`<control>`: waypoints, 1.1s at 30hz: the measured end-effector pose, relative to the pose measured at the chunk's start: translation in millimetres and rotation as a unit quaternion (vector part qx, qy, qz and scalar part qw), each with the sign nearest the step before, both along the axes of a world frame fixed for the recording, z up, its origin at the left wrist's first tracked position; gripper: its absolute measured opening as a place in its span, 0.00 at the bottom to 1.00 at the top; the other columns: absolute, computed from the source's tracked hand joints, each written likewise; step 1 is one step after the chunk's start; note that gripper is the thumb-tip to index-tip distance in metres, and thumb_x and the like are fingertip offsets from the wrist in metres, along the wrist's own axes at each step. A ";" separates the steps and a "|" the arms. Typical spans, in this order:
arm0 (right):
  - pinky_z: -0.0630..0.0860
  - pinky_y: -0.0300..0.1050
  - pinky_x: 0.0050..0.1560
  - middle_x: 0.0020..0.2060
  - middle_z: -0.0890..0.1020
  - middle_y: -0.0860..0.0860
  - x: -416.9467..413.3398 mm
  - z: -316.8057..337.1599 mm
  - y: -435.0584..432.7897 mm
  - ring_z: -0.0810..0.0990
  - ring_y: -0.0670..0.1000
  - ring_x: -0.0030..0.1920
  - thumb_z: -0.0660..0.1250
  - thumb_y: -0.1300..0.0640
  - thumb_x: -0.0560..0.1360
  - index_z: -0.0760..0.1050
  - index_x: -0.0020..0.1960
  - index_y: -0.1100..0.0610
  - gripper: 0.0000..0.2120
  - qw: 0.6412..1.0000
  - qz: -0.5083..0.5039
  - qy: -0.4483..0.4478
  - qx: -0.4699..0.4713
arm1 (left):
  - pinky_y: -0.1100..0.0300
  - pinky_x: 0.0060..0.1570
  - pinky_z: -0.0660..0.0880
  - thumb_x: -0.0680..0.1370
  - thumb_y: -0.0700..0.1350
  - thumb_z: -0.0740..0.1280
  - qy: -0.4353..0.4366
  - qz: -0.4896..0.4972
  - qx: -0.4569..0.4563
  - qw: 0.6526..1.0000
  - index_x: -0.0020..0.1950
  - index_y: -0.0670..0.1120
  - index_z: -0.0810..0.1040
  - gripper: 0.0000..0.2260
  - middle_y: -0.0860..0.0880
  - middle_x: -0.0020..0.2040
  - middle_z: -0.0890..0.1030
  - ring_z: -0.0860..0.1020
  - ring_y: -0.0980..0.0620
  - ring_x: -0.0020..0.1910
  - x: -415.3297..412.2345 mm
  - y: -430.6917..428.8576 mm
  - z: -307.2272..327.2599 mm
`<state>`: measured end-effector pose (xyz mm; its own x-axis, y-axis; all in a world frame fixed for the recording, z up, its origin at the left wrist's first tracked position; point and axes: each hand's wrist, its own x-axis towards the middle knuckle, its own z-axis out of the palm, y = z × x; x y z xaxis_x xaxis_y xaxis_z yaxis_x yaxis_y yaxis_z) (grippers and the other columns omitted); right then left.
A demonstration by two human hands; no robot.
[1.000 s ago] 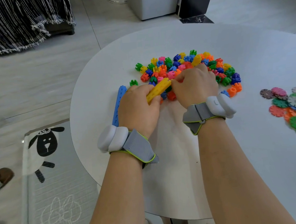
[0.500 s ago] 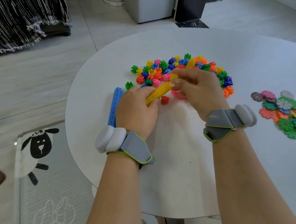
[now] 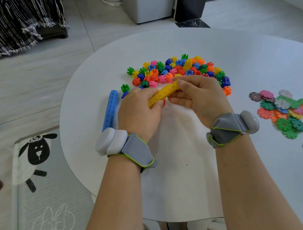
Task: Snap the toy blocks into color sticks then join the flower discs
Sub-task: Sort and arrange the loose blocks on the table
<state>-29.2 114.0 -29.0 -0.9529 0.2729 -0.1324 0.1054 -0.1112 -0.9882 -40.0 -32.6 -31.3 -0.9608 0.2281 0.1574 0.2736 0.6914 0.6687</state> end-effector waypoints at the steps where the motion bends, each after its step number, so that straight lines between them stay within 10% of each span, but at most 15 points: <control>1: 0.82 0.43 0.43 0.41 0.83 0.58 -0.3 -0.2 0.5 0.85 0.53 0.40 0.62 0.65 0.79 0.78 0.53 0.64 0.08 1.000 -0.004 -0.001 0.000 | 0.64 0.41 0.62 0.77 0.48 0.65 0.000 -0.002 -0.001 1.000 0.57 0.51 0.80 0.10 0.47 0.47 0.76 0.72 0.50 0.48 0.1 0.5 0.3; 17: 0.80 0.46 0.33 0.43 0.84 0.55 -4.1 -1.4 2.2 0.84 0.53 0.36 0.61 0.59 0.80 0.80 0.52 0.58 0.09 0.994 -0.020 -0.012 0.105 | 0.51 0.46 0.71 0.77 0.49 0.64 -0.015 -0.003 -0.011 1.000 0.54 0.50 0.80 0.09 0.46 0.46 0.77 0.73 0.48 0.47 0.6 4.9 -0.3; 22: 0.68 0.35 0.48 0.50 0.83 0.48 -19.9 -12.9 14.8 0.79 0.46 0.49 0.64 0.59 0.76 0.81 0.54 0.53 0.11 0.897 -0.155 -0.018 0.414 | 0.57 0.42 0.68 0.77 0.50 0.64 -0.021 0.006 -0.018 1.000 0.56 0.53 0.80 0.09 0.48 0.47 0.77 0.73 0.49 0.46 -1.7 3.2 -2.2; 33: 0.66 0.43 0.44 0.60 0.77 0.54 -38.7 -6.9 16.1 0.76 0.55 0.54 0.62 0.54 0.76 0.79 0.56 0.53 0.12 0.823 -0.101 -0.154 0.537 | 0.59 0.44 0.67 0.78 0.50 0.64 -0.021 0.003 -0.028 0.999 0.60 0.54 0.78 0.11 0.49 0.50 0.77 0.72 0.51 0.48 -3.8 3.0 -4.0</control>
